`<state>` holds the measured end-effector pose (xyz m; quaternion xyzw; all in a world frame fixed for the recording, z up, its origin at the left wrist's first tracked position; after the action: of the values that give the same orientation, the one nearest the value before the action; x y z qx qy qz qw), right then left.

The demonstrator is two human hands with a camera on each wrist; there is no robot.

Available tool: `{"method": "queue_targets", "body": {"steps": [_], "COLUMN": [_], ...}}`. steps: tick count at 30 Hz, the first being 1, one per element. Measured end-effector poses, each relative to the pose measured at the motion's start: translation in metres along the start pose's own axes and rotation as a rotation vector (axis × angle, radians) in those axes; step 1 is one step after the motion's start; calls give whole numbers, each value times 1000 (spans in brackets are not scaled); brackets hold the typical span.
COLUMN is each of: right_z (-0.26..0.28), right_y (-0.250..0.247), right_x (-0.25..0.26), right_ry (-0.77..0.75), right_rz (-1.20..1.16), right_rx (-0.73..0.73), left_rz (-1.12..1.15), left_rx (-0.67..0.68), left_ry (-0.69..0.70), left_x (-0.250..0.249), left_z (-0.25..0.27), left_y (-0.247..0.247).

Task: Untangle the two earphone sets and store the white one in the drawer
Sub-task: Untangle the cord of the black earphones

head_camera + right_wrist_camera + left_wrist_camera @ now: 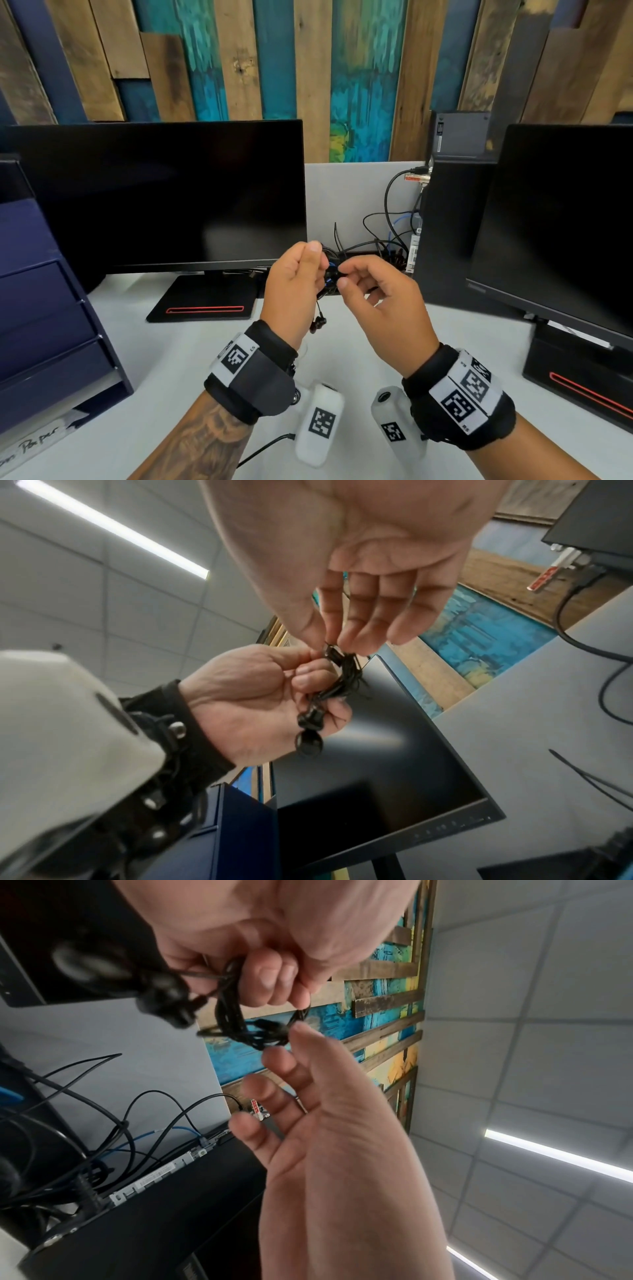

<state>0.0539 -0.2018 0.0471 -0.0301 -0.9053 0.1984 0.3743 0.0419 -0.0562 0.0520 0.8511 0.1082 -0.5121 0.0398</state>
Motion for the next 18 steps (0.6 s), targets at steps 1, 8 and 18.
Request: {"method": "queue_targets", "body": {"steps": [1,8,18], "right_z": [1,0,4], "right_y": [2,0,19], "right_x": [-1,-7,-35], "right_ry": [7,33,257], "right_rz": [31,193,-101], "right_rx": [16,15,266], "left_rz": [-9,-67,70], "left_rx": [7,40,7], "left_ry": [4,18,6], "left_x": [0,4,-2], "left_z": [1,4,0], "left_y": [2,9,4]}}
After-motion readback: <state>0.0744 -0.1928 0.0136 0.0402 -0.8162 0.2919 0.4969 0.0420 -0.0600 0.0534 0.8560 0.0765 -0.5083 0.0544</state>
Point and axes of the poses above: each hand's wrist, its own z-axis away from the middle knuckle, its own y-axis out of the palm, x = y × z, the point moved 9 cm from there along -z, towards the middle knuckle, and after that the axes turned 7 degrees about x, right-handed, at the moved point
